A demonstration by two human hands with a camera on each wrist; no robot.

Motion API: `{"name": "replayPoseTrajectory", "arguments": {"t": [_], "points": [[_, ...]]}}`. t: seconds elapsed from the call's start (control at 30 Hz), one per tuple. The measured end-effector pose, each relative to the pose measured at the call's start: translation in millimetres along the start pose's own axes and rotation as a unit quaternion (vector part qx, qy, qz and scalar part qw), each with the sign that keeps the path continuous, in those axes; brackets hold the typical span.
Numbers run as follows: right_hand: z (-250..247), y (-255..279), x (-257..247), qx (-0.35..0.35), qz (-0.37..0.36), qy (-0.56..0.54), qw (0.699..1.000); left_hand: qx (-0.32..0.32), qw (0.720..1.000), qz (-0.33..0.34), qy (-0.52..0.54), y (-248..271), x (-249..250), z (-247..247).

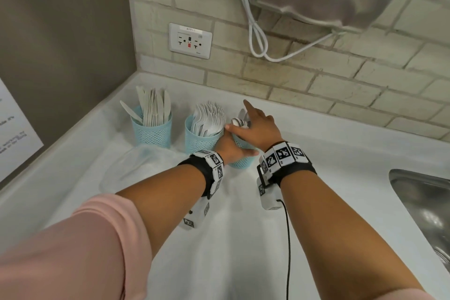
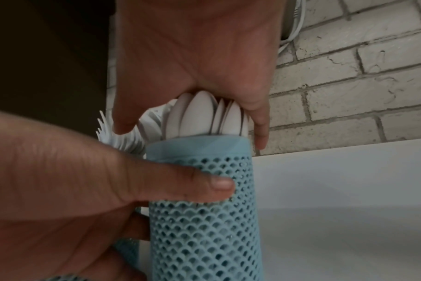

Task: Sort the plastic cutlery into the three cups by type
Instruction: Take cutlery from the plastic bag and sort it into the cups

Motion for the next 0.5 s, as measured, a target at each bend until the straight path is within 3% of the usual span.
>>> {"name": "replayPoseTrajectory", "arguments": {"t": [0.13, 0.2, 0.3, 0.4, 0.5], "points": [[1, -19, 11, 0.001, 0.051, -0.045, 0.998, 0.019, 0.999, 0.0, 0.03, 0, -3, -3], [4, -23, -3, 0.001, 0.003, -0.02, 1.0, 0.012, 1.0, 0.006, 0.019, -3, -3, -1], [-7, -6, -25, 0.114, -0.086, -0.029, 0.989, 0.009, 1.0, 0.013, -0.011, -8, -5, -3], [-27, 16, -17, 0.248, -0.098, -0.079, 0.961, 0.007, 1.0, 0.015, 0.015, -9, -6, -4], [-48, 16, -8, 0.296, -0.102, -0.158, 0.937, 0.008, 0.999, 0.022, 0.026, -9, -7, -3]]}}
Point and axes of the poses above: each hand's wrist, its own y-axis away from the middle knuckle, its own z-axis out of the palm, x = y × z, the point moved 9 cm from there along -y, towards the middle knuckle, and after that the axes turned 1 degree about z, right-handed, at the moved point
